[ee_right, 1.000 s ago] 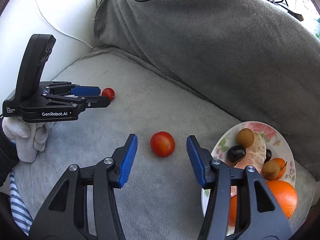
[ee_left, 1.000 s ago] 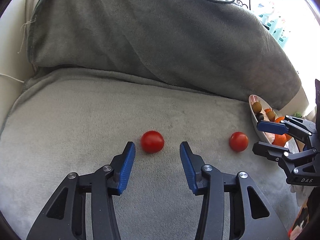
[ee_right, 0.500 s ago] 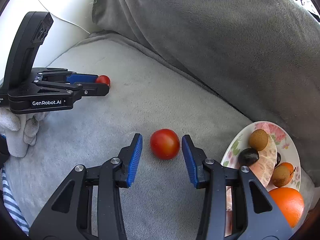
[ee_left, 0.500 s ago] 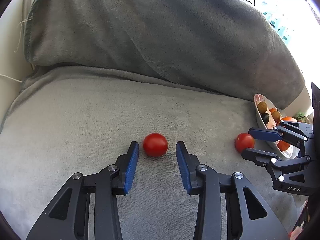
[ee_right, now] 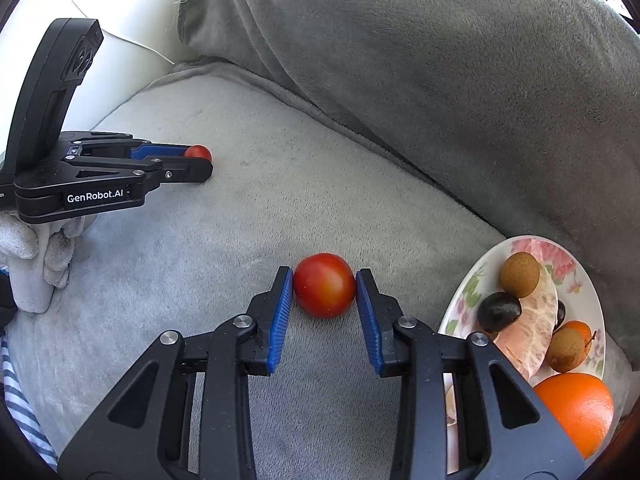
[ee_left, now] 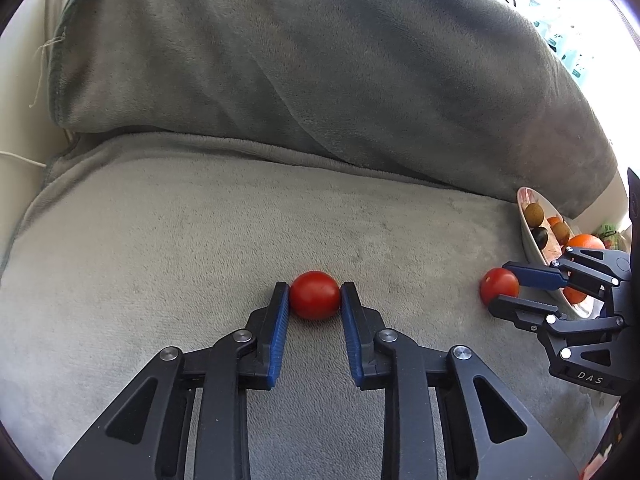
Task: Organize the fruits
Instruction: 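Lift both cherry tomatoes and carry them over the plate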
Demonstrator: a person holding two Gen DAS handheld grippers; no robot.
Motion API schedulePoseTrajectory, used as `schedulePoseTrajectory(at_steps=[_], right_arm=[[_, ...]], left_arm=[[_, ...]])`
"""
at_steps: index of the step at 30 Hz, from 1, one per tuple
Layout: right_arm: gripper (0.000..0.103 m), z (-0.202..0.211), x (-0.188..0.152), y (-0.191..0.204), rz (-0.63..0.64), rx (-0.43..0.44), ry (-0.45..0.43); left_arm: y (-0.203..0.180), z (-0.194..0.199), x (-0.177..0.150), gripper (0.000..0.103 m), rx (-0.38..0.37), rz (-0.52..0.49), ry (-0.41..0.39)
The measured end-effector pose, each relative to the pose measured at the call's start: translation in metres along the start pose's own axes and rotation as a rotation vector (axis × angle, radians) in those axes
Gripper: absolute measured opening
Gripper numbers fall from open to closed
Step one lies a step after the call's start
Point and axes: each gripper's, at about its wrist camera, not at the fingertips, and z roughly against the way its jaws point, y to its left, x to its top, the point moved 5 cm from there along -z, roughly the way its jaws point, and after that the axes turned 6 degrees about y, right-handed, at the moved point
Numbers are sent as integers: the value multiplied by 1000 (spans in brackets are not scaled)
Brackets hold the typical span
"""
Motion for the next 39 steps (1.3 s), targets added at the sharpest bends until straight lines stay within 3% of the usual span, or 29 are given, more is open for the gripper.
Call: schedulePoseTrajectory(at_steps=[9,24,39], right_arm=[[34,19,-3,-5,-33,8,-50],[34,74,-12,-42,-99,-21,-153],[34,110,-31,-105,-200,-76,-193]], left_arm=[[-8,13,-2,24,-32,-15,-22],[-60,39,5,24,-100,-96,-82],[-148,43,11,24,-209,-213,-94]])
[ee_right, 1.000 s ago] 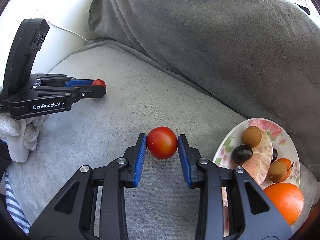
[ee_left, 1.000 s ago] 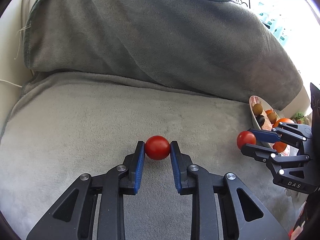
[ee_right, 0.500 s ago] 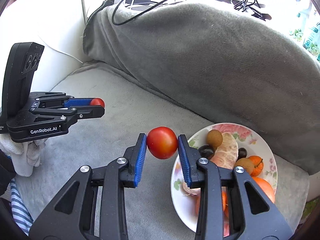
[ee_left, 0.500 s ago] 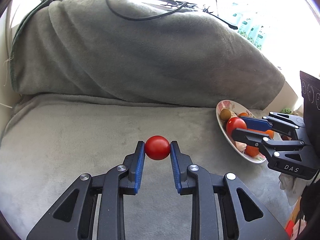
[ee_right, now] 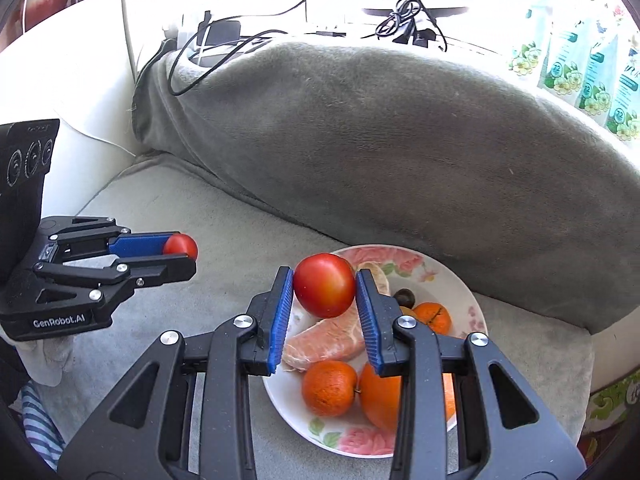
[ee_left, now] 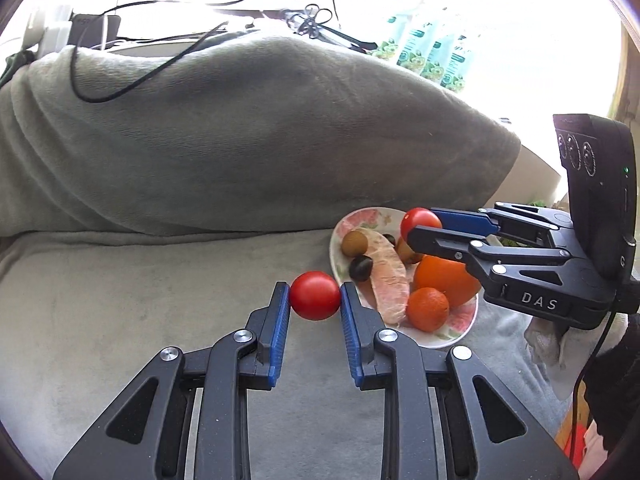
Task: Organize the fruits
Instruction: 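Lift both cherry tomatoes and carry them over the plate, then lower both cherry tomatoes onto the plate and open both grippers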
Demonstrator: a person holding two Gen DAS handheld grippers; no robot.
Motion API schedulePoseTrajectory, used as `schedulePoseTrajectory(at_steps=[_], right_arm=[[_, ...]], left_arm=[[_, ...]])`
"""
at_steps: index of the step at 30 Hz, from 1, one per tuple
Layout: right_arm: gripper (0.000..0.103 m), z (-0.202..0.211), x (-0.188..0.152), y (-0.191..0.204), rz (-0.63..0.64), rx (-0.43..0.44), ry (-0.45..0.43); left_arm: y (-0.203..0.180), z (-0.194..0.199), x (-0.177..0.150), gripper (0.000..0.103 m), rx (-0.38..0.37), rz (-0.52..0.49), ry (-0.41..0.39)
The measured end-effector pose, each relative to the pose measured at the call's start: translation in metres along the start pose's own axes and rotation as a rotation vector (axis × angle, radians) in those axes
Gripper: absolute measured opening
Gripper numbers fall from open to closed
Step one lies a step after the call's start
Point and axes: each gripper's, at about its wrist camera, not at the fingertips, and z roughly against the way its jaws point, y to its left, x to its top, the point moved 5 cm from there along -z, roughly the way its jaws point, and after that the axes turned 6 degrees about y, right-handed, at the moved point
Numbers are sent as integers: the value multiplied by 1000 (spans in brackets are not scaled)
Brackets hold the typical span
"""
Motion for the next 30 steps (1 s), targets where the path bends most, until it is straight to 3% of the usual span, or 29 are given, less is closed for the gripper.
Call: schedulePoseTrajectory(at_steps=[9,24,27,29,30], right_arm=[[34,-8,-2,-36,-80,-7,16],[34,-29,4,-58,-145,2,39],[35,-29,2,-59,-146,-1,38],[55,-26,3,-58,-152,-6,23],[57,-24,4,-59,-155,-5,15]], left_arm=[[-51,-24,8,24,-76,-74,29],[-81,-54,19,24,-122,-104,49],[-85,-53,19,48,-114,-121,43],[-86,-49,20,52,-117,-121,32],[-86,-48,20,52,-118,-121,31]])
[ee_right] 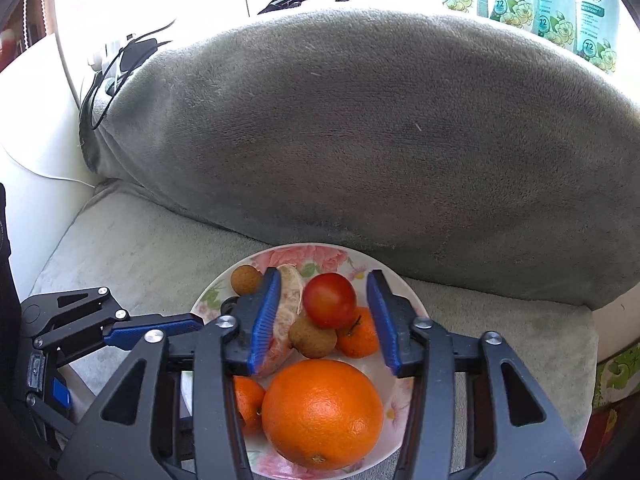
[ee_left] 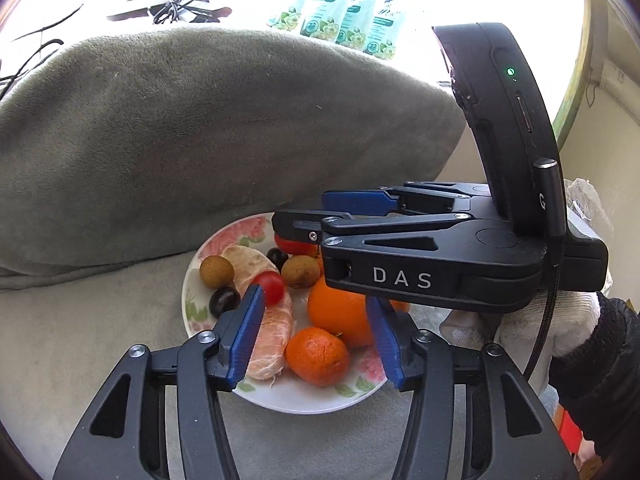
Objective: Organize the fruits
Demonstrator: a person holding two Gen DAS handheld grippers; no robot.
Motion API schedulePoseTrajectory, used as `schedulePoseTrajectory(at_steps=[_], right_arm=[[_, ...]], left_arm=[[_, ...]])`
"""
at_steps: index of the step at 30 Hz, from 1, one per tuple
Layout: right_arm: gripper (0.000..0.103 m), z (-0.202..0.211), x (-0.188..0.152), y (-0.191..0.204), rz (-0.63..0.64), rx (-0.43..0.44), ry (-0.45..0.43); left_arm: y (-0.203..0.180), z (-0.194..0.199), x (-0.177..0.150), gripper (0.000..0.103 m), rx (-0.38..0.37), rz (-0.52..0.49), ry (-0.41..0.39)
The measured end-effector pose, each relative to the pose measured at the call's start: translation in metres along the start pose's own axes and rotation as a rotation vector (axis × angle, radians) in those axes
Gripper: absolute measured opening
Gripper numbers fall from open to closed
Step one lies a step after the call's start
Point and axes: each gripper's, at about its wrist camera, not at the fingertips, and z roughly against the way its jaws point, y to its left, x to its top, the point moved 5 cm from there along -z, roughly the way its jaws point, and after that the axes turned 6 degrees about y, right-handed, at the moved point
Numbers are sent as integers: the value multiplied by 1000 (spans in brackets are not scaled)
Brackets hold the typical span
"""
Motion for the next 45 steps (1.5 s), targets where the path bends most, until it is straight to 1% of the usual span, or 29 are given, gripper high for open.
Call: schedulePoseTrajectory(at_steps=[6,8,12,16,17,19,21,25,28,29,33,35,45], right_arm=[[59,14,0,2,-12,8,-27],[66,19,-1,3,-11,2,-36],[71,29,-5,3,-23,4,-55],[83,40,-8,5,-32,1,-73],[85,42,-9,6,-33,1,-76],[85,47,-10,8,-33,-2,-83],[86,51,-11,11,-32,-6,-90],[92,62,-14,12,-47,-9,-115],[94,70,-16,13,-62,-5,-134],[95,73,-18,15,-65,-3,-141],[99,85,-26,17,-69,-13,-165],[103,90,-32,18,-69,-20,-175],[103,112,-59,12,-105,-77,-200]], left_arm=[[-1,5,-1,52,0,-4,-5],[-2,6,-2,52,1,-3,-7],[-3,14,-4,52,2,-2,-12],[-2,18,-7,52,7,-5,-13],[0,18,-6,55,7,-3,-14],[-1,23,-9,57,7,-1,-19],[-2,27,-11,57,9,-1,-22],[-1,33,-14,62,8,10,-29],[1,38,-14,64,17,17,-33],[1,41,-16,68,21,20,-35],[2,50,-20,71,46,29,-46],[4,53,-20,75,60,34,-47],[8,75,-27,79,120,43,-80]])
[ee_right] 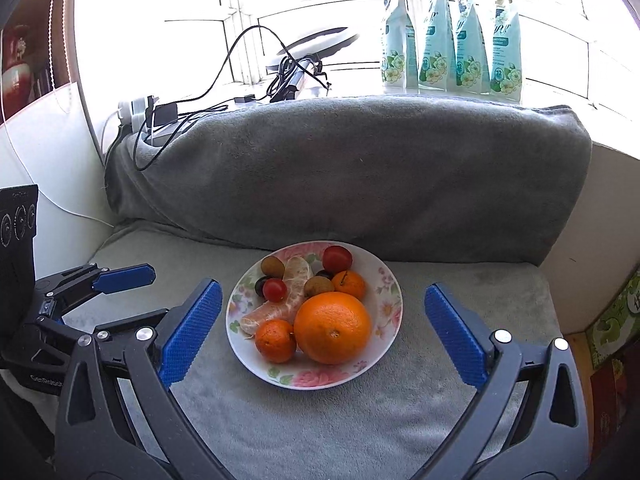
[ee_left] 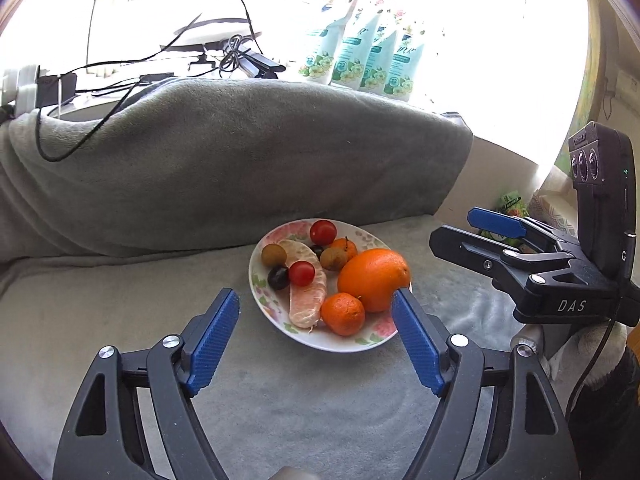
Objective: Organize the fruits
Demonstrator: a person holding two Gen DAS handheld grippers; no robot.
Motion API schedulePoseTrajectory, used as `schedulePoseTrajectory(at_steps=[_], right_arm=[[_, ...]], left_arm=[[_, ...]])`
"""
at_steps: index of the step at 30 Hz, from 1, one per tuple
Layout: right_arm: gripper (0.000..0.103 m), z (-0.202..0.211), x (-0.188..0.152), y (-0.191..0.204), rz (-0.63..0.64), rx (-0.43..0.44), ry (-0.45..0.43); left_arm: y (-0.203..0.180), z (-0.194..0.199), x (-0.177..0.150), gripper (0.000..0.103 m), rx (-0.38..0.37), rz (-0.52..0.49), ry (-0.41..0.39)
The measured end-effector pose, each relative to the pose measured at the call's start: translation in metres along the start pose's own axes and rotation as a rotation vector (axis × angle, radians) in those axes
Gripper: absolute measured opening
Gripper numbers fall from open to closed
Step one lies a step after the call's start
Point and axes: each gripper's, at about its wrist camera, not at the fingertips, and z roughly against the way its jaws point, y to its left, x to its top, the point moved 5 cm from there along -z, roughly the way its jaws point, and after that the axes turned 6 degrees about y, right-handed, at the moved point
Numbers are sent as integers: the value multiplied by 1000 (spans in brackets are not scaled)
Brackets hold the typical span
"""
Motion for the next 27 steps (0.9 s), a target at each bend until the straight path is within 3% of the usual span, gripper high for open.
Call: schedulePoseTrajectory(at_steps=[27], right_arm=[[103,11,-12,6,17,-31,-4]], left_arm=[[0,8,-3,82,91,11,6]])
